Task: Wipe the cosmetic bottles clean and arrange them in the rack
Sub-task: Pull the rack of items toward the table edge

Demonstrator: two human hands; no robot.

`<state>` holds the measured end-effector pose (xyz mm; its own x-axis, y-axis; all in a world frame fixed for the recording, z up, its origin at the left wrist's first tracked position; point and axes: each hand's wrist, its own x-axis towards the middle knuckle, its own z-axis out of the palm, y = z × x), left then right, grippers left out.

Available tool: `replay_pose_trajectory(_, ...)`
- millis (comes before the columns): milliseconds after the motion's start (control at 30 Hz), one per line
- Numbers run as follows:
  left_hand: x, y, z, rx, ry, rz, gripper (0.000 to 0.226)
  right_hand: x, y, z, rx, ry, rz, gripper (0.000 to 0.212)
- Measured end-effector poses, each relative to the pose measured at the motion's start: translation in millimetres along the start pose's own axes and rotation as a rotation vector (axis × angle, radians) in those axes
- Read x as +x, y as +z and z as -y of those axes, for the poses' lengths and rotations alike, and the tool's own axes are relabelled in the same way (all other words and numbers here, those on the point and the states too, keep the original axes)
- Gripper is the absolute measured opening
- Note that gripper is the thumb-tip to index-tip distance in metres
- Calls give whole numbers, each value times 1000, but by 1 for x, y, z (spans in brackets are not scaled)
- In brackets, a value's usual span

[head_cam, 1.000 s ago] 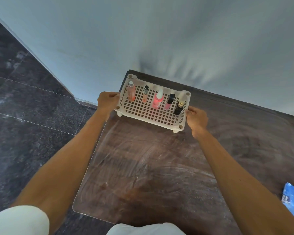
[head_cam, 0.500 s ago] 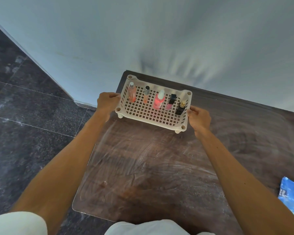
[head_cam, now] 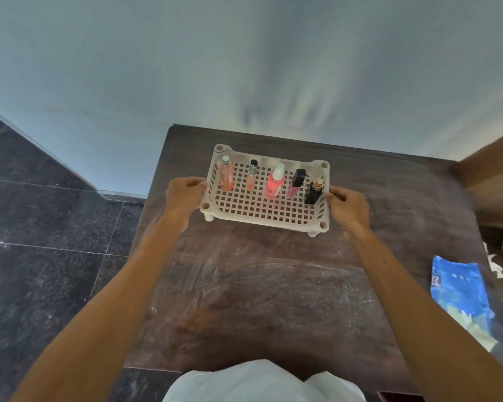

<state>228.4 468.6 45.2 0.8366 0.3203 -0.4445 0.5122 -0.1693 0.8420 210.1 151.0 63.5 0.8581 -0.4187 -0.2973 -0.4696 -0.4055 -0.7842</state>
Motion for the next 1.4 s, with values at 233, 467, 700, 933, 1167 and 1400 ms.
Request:
replay_pose_trajectory(233, -45, 49, 14, -10, 1, 73, 19, -19, -60, -51, -18, 50, -34, 23)
replay_pose_trajectory(467, -90, 84, 29, -5, -49, 68, 21, -35, -98, -93, 0, 66, -56, 23)
replay_pose_trajectory(700, -122, 97, 46, -17, -98, 30, 18, -38, -110, -123, -7, 43, -9, 25)
replay_pose_trajectory(933, -134, 99, 59, -12, -139, -8, 17, -38, -110, -128, -11, 29, 20, 26)
replay_pose_trajectory(1167, -130, 103, 64, -1, -155, -31, 16, -36, -106, -127, -18, 30, 28, 27)
replay_pose_trajectory(1400, -138, 105, 62, 156, -7, -39, 24, -37, -105, -125, -195, -50, 6, 32)
